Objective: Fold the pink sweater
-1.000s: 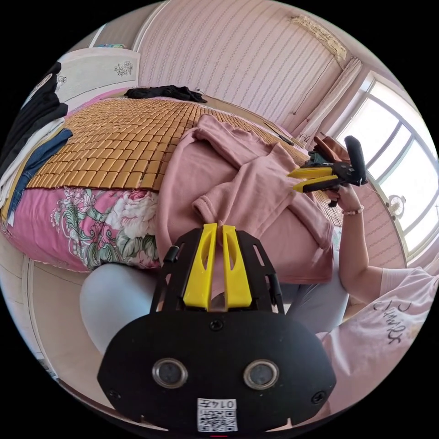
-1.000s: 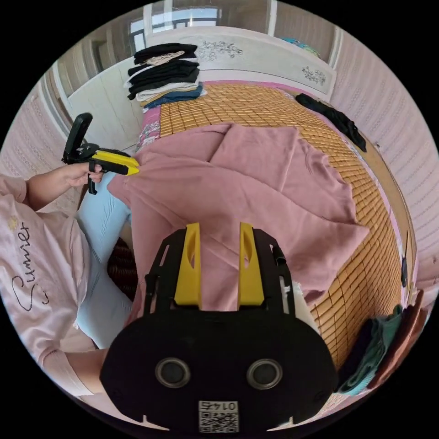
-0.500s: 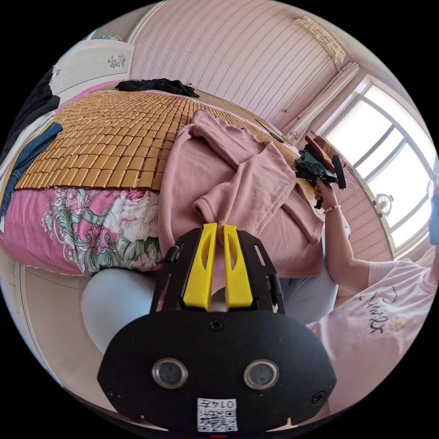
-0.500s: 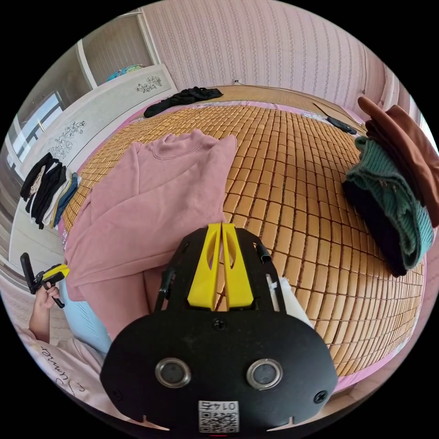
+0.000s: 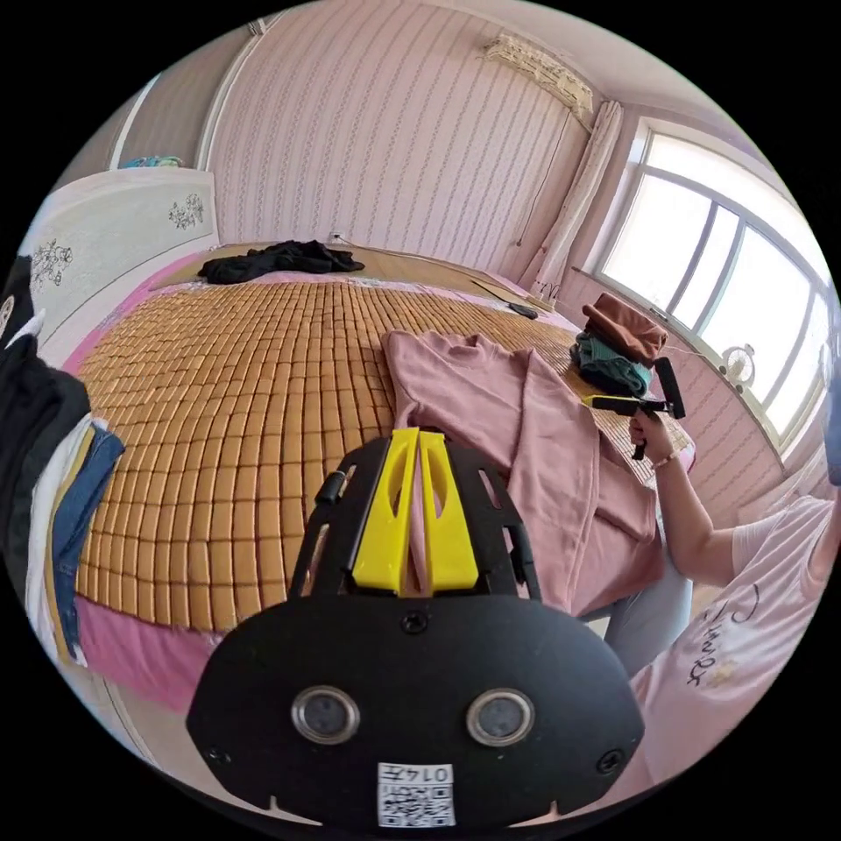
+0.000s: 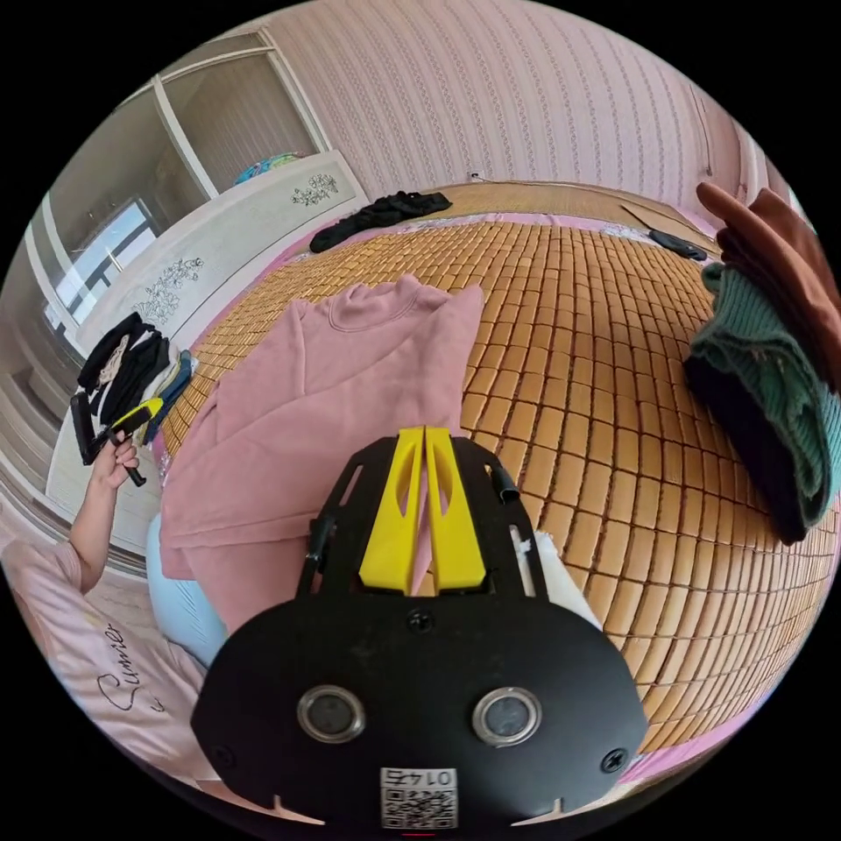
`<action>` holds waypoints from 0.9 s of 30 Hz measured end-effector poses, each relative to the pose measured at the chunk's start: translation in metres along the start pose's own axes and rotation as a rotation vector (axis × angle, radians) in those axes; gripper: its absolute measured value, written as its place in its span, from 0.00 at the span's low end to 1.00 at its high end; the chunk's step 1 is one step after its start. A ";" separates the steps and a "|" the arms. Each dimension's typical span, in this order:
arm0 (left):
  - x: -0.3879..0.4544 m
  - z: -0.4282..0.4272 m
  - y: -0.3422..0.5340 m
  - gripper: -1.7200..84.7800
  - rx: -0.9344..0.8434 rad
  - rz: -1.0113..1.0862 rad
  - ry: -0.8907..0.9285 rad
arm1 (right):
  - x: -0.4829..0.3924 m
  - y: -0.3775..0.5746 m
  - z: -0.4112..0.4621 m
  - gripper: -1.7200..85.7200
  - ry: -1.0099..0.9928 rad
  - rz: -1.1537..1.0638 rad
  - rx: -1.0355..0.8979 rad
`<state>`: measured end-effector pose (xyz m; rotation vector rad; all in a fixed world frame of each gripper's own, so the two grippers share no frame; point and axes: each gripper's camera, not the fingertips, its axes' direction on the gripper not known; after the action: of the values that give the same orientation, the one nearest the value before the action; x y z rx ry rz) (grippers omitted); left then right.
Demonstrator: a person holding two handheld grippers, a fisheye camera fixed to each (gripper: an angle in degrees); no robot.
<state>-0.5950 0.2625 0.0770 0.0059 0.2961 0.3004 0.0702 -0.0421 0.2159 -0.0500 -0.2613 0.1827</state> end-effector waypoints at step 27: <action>0.009 0.137 -0.247 0.14 0.022 -0.026 0.083 | 0.103 -0.167 -0.102 0.04 -0.074 -0.021 0.097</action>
<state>-0.4760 0.0347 0.1934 0.0113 0.3820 0.2723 0.2240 -0.1891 0.1553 0.0561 -0.3266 0.1759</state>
